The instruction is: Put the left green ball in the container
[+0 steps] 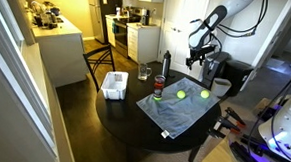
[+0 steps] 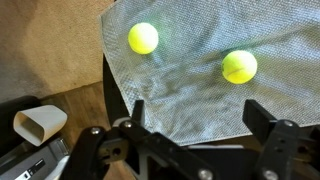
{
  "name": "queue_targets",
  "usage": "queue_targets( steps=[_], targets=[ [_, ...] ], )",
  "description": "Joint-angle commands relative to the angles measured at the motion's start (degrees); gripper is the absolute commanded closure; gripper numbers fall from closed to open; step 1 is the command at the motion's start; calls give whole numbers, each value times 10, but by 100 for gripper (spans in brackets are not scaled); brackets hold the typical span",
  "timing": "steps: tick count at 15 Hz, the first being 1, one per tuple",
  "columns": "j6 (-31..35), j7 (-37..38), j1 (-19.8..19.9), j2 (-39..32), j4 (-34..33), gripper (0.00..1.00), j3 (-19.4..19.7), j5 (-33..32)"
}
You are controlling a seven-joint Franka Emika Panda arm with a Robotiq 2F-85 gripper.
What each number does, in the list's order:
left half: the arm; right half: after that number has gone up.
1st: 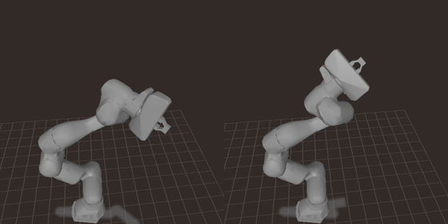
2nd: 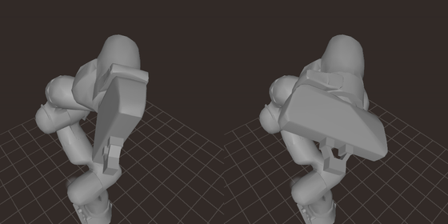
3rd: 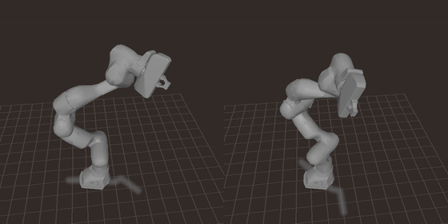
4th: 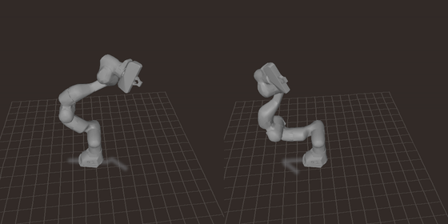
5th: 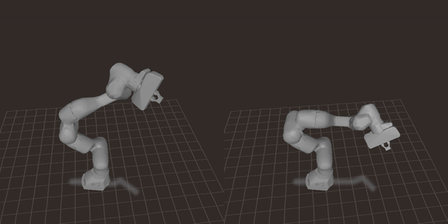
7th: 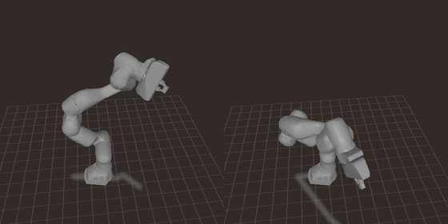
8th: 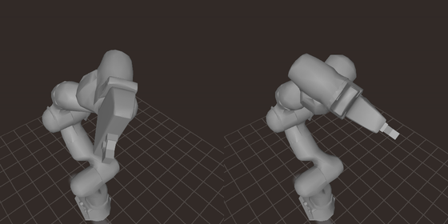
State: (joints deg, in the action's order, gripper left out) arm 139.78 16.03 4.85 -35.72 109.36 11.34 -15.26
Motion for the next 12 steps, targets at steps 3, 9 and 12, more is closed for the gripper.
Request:
queue_targets(
  steps=[3, 9, 12],
  targets=[
    [-6, 12, -15, -83, -79, 0, 4, 23],
    [-20, 4, -42, -202, -195, 0, -9, 51],
    [-33, -2, -54, -241, -237, 0, -9, 51]
  ],
)
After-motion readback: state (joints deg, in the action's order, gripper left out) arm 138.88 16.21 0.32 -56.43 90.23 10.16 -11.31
